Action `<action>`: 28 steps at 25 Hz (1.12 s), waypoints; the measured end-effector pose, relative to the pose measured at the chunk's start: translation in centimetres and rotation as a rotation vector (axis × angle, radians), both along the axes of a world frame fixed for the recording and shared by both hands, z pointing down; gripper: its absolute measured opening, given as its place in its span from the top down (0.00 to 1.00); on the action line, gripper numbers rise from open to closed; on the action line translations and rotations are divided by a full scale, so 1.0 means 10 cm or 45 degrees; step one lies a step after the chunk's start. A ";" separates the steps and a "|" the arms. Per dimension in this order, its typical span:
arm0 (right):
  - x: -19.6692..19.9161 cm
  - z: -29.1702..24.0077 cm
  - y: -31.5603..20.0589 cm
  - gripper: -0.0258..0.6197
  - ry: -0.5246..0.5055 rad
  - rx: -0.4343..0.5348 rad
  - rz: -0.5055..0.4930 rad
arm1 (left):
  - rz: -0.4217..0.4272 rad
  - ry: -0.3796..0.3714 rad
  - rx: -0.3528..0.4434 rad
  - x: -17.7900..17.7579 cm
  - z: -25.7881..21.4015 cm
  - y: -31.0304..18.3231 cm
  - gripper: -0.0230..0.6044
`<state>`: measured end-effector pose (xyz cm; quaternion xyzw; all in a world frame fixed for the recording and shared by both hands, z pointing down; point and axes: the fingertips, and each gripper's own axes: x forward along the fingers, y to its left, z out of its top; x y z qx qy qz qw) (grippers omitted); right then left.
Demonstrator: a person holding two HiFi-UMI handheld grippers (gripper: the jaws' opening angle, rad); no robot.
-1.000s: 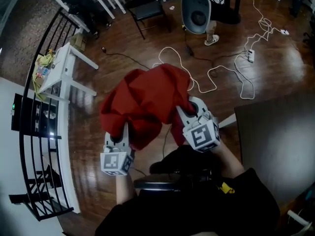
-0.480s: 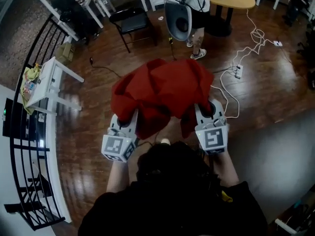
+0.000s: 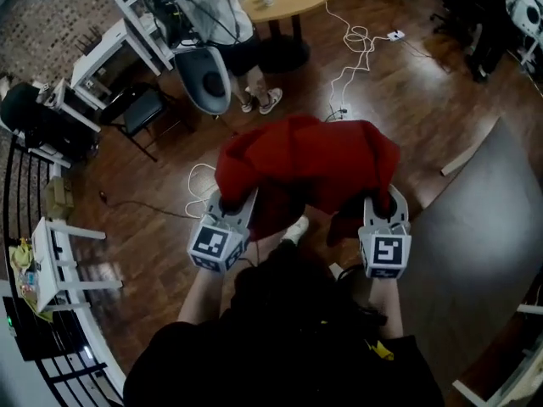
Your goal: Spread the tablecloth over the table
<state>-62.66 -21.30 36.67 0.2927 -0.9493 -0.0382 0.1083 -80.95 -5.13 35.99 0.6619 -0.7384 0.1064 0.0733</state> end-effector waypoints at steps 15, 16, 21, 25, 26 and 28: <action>-0.54 -0.13 -1.66 0.89 0.064 0.075 0.483 | 0.532 -0.026 0.100 -0.94 -0.13 -2.56 0.90; -0.57 -0.13 -1.73 0.89 0.077 0.088 0.486 | 0.545 -0.016 0.111 -0.98 -0.13 -2.68 0.90; -0.37 -0.20 -2.11 0.89 0.107 0.121 0.510 | 0.650 0.043 0.135 -0.81 -0.10 -3.41 0.90; 0.13 -0.19 -2.60 0.89 0.104 0.138 0.613 | 0.738 0.022 0.153 -0.36 -0.09 -4.04 0.90; 0.24 -0.18 -2.74 0.89 0.101 0.153 0.631 | 0.753 0.011 0.159 -0.26 -0.08 -4.19 0.90; 0.44 -0.18 -3.07 0.89 0.099 0.180 0.655 | 0.771 -0.001 0.164 -0.08 -0.07 -4.53 0.90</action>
